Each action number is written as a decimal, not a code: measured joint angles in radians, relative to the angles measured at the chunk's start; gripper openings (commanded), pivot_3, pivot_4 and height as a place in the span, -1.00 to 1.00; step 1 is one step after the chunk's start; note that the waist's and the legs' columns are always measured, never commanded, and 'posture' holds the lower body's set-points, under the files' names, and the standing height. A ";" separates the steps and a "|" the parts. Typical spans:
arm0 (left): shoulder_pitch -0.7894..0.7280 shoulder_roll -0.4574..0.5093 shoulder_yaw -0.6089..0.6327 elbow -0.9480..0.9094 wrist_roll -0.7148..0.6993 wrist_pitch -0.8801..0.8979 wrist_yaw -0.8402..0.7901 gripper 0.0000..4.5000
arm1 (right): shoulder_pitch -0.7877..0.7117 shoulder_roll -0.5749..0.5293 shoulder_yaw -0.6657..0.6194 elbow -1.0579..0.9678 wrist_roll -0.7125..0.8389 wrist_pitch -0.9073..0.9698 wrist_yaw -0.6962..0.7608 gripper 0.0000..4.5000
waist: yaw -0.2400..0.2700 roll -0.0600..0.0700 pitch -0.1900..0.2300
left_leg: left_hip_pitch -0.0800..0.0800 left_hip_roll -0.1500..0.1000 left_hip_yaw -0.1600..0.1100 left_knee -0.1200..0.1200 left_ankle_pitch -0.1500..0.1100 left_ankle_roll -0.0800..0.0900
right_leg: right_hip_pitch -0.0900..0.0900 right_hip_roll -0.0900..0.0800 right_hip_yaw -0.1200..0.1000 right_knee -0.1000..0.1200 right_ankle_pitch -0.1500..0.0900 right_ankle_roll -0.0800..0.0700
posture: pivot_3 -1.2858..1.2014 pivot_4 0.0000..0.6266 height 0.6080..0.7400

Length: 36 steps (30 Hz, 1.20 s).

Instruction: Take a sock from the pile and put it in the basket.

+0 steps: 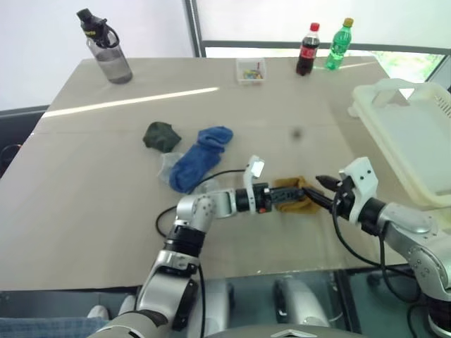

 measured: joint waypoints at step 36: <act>0.057 0.103 0.033 -0.172 -0.017 0.046 -0.039 0.36 | -0.084 0.067 0.036 0.182 -0.072 0.136 -0.021 0.08 | -0.001 0.000 0.000 | 0.001 0.000 0.000 0.000 0.000 0.000 | 0.000 0.000 0.000 0.001 0.002 -0.003 | 0.03 -0.52 1.00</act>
